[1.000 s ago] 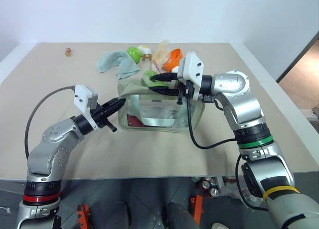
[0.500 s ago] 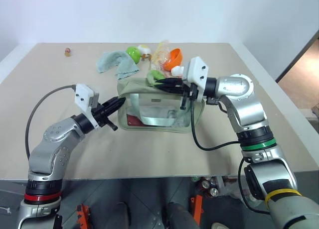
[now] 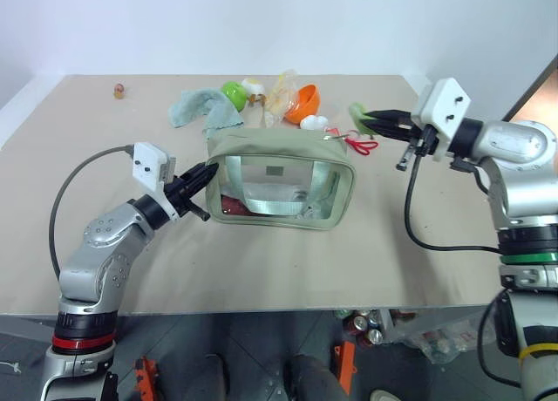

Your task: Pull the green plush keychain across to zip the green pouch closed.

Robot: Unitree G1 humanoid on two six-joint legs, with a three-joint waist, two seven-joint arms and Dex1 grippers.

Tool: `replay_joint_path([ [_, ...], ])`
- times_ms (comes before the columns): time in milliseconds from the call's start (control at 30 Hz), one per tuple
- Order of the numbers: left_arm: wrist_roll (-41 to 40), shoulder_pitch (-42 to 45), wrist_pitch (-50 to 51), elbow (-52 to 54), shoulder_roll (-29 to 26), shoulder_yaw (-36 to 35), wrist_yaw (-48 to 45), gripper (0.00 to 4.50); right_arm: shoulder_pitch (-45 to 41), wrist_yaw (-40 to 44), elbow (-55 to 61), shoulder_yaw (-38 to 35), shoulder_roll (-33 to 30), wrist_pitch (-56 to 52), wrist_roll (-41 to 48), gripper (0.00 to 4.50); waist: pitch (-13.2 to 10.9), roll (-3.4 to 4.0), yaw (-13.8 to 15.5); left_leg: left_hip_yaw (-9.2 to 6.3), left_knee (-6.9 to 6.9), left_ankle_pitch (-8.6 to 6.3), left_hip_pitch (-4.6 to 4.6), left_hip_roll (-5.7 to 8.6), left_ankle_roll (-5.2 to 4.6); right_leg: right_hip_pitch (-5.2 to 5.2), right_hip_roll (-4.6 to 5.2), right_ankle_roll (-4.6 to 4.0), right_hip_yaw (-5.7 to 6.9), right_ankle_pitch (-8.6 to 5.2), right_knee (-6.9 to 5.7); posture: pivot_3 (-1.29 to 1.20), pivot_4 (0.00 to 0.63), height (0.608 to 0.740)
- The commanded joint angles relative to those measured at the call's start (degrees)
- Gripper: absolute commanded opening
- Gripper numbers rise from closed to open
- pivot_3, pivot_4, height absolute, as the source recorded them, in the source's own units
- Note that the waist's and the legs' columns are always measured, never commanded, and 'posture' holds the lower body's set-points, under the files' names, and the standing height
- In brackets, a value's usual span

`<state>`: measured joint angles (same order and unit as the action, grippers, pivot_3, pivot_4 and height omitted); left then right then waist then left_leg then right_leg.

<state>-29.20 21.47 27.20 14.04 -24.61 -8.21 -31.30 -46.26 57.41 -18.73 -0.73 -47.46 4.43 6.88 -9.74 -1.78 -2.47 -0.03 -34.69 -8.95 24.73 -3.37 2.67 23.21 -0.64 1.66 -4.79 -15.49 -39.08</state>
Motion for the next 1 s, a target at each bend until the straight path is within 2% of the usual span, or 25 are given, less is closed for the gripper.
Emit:
replay_joint_path([
  [33,0.6,0.0,-1.2,1.8,-0.1,-1.0,1.2,0.00,3.4,-4.3,-3.5,-2.9,-3.7,2.9,-3.8,0.04,0.0,0.00,0.0,0.01,0.00,0.00,-0.01,0.00,0.00,0.00,0.00,0.00,-0.02,0.00,0.00,0.00,0.150,0.740],
  [100,0.6,-0.4,-1.0,2.2,-0.1,-1.2,1.5,0.00,5.3,-6.5,-3.8,-3.1,-4.2,3.2,-4.7,0.04,0.0,0.02,0.0,0.02,0.00,0.00,-0.02,0.00,0.00,-0.02,0.00,0.03,-0.03,-0.02,0.00,0.00,0.150,0.740],
  [200,1.1,-1.0,-1.1,3.3,0.4,-1.2,3.0,0.00,10.0,-12.4,-1.0,-3.2,-1.6,0.0,-6.0,0.04,0.0,0.02,0.0,0.05,-0.01,0.00,-0.04,0.02,0.00,-0.02,0.00,0.08,-0.09,-0.03,-0.01,0.00,0.150,0.740],
  [467,2.9,-1.8,-2.1,4.7,2.8,0.1,6.6,0.00,19.3,-23.4,5.8,0.5,10.2,-6.0,-7.9,0.04,0.0,0.02,0.0,0.03,-0.07,0.04,-0.10,0.01,0.06,-0.10,-0.01,0.32,-0.09,-0.08,-0.02,0.00,0.150,0.740],
  [700,2.2,-1.5,-1.4,4.1,4.0,0.3,6.8,0.00,19.2,-25.2,3.6,0.9,16.3,-6.4,-6.4,0.04,0.0,0.02,-0.2,0.03,-0.08,0.20,-0.17,0.01,0.11,-0.17,-0.03,0.40,-0.09,0.05,-0.02,0.00,0.150,0.740],
  [800,0.7,-1.7,-0.3,3.7,4.2,0.2,6.0,0.00,19.5,-23.4,6.0,-1.0,17.7,-9.8,-1.7,0.04,0.0,0.02,-0.2,0.03,-0.08,0.23,-0.19,0.01,0.09,-0.18,-0.04,0.40,-0.10,0.08,-0.02,0.00,0.150,0.740],
  [833,-0.1,-1.8,0.1,3.5,4.5,0.0,5.6,0.00,19.5,-23.0,7.2,-1.8,18.0,-11.3,-0.2,0.34,0.0,0.02,-0.2,0.03,-0.08,0.23,-0.19,0.01,0.09,-0.18,-0.04,0.40,-0.09,0.08,-0.02,0.00,0.150,0.740],
  [1000,-0.7,-2.0,0.0,3.1,4.2,0.1,4.8,1.64,19.8,-22.0,10.5,-3.7,18.3,-14.7,3.7,1.96,0.0,0.02,-0.2,0.02,-0.07,0.23,-0.16,0.01,0.09,-0.19,-0.03,0.42,-0.09,0.07,-0.01,0.00,0.150,0.740],
])
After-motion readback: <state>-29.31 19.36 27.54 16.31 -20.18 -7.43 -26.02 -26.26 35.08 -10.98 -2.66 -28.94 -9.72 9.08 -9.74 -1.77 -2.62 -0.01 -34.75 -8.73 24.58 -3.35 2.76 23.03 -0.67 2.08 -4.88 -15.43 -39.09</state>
